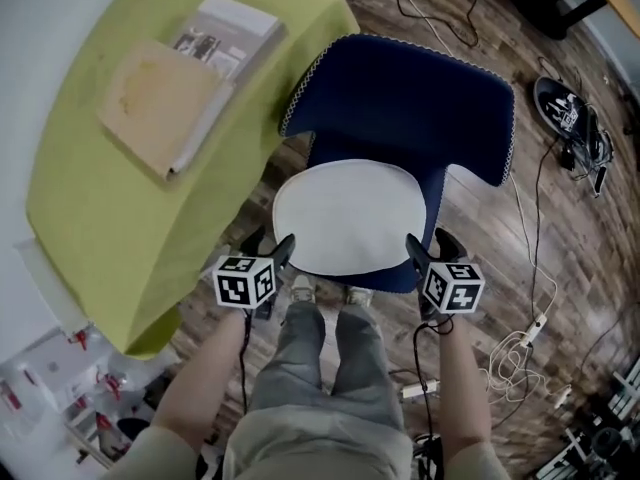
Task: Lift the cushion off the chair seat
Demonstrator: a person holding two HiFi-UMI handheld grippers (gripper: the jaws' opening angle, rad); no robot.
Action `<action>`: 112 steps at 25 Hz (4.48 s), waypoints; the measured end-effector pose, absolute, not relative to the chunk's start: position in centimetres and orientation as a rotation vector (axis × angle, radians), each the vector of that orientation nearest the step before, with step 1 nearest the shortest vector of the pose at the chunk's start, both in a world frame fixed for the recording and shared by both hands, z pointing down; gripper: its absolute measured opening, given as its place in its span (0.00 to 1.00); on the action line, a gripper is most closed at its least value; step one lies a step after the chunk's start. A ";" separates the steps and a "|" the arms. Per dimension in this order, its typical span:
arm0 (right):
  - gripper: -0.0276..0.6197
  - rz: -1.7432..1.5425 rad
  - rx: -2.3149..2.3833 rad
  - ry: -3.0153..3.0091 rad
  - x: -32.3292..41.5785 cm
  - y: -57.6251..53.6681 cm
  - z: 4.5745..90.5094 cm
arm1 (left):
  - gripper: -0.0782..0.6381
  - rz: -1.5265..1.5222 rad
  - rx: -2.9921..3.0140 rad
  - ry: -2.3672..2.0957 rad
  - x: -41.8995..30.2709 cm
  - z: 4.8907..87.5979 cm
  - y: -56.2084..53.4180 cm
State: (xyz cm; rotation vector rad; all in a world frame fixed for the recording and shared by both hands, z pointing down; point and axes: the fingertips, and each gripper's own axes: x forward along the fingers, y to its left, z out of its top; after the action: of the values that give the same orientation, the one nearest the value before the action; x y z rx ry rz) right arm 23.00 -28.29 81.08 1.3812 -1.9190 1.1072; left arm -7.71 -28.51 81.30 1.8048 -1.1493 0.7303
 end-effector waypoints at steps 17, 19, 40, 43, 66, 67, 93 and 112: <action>0.60 1.221 1.443 -1.719 25.5 -25.7 96.1 | 0.61 0.590 1.577 -1.126 -9.1 95.8 -26.9; 0.60 1.202 1.465 -1.718 25.5 -25.7 96.3 | 0.61 0.581 1.555 -1.088 -8.9 96.9 -26.6; 0.17 1.115 1.483 -1.687 23.2 -21.3 87.9 | 0.31 0.762 1.679 -1.015 -8.0 88.3 -24.8; 0.17 1.065 1.504 -1.724 23.2 -21.5 83.8 | 0.31 0.723 1.709 -1.017 -8.1 84.8 -24.8; 0.17 0.706 1.755 -2.094 21.5 -23.4 49.4 | 0.30 0.379 2.093 -1.107 -8.9 53.7 -27.0; 0.17 0.687 1.764 -2.111 21.5 -23.3 48.1 | 0.30 0.366 2.107 -1.113 -8.8 52.5 -27.1; 0.17 0.111 1.764 -2.493 16.8 -21.4 25.0 | 0.28 -0.055 2.377 -1.268 -13.2 29.5 -26.9; 0.17 0.066 1.813 -2.436 16.0 -20.4 23.7 | 0.28 -0.087 2.398 -1.245 -13.5 28.9 -26.5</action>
State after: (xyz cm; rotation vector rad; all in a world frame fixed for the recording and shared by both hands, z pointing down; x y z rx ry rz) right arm 16.04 -20.39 23.69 1.8133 -2.4360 0.0658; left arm -13.51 -26.50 28.86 2.3976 -1.2448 -0.0872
